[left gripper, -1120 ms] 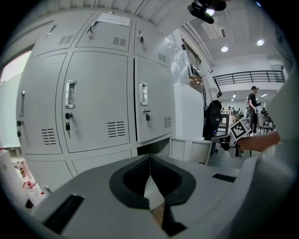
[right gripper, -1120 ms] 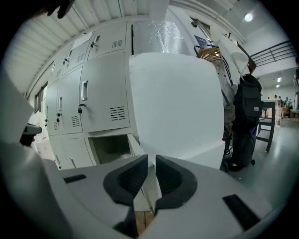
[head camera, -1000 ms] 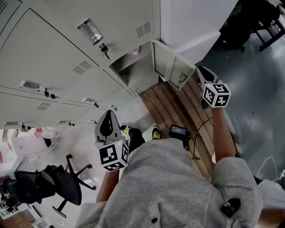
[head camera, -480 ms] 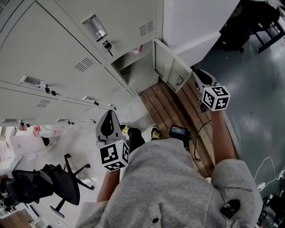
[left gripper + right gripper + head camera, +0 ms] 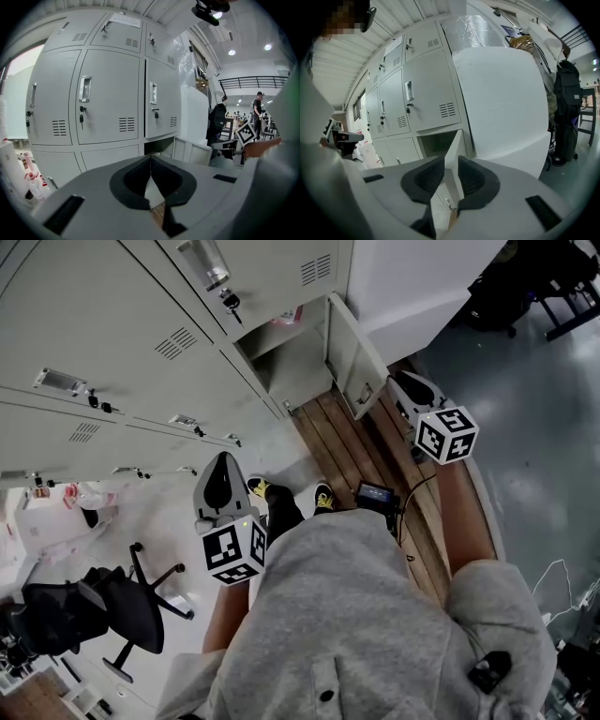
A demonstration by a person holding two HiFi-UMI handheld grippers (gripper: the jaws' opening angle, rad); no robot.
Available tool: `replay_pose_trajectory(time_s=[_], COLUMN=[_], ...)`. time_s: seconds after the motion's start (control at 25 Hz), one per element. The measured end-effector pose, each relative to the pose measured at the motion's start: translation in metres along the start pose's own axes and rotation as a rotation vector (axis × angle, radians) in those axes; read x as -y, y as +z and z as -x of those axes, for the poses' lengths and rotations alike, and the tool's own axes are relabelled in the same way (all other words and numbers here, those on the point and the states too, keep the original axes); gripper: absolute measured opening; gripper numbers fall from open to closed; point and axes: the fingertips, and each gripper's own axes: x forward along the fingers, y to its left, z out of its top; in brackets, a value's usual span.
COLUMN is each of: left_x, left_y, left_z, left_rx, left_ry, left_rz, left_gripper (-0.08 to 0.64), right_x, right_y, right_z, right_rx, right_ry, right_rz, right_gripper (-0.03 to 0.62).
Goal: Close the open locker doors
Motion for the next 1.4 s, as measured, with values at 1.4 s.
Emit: replay_pose_trajectory(time_s=[1.4], left_x=[-0.053], left_y=[-0.009], left_z=[-0.003], left_rx=[-0.024], left_ry=[0.061], left_rz=[0.037], left_gripper=[0.011], right_x=[-0.103], right_y=[0.009], right_z=[-0.085], right_rx=[-0.008], right_ry=[0.171], right_rz=[0.07], right_gripper=[0.097])
